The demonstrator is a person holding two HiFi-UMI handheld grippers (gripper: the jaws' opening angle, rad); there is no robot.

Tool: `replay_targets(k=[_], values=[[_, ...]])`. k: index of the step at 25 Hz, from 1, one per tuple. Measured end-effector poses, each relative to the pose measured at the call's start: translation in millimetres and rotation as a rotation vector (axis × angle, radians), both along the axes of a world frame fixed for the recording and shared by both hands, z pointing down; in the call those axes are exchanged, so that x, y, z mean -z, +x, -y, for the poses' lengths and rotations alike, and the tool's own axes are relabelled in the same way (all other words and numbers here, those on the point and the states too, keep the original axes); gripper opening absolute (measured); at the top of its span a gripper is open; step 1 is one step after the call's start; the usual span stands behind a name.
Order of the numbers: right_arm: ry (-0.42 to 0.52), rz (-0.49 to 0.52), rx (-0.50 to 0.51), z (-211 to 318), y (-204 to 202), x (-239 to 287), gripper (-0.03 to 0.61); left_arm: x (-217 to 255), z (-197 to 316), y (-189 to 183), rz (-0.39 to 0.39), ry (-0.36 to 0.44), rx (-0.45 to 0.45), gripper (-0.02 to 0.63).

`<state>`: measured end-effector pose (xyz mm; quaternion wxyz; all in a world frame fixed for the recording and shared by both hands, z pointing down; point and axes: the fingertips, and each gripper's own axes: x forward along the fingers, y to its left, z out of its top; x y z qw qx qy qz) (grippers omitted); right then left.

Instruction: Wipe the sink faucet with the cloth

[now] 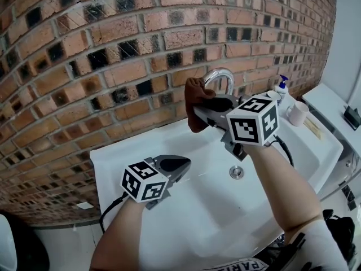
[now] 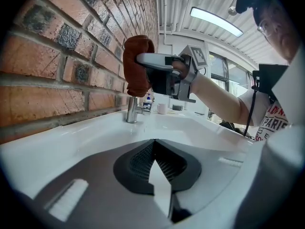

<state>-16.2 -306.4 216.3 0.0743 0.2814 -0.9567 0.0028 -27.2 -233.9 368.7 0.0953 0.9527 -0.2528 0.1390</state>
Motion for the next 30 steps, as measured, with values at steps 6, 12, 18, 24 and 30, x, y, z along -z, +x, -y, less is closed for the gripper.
replay_targets(k=[6, 12, 18, 24, 30], values=[[-0.006, -0.002, 0.001, 1, 0, 1, 0.091, 0, 0, -1, 0.0, -0.001, 0.001, 0.006], [0.006, -0.032, -0.003, 1, 5, 8, 0.091, -1, 0, -1, 0.002, -0.003, 0.002, 0.006], [0.038, -0.004, -0.023, 4, 18, 34, 0.091, -1, 1, -1, 0.003, -0.004, 0.001, 0.006], [0.061, 0.062, -0.065, 11, 42, 57, 0.092, 0, 0, -1, 0.002, -0.004, -0.002, 0.006], [0.069, 0.107, -0.152, 29, 80, 65, 0.092, -1, 0, -1, 0.001, -0.004, -0.002, 0.006]])
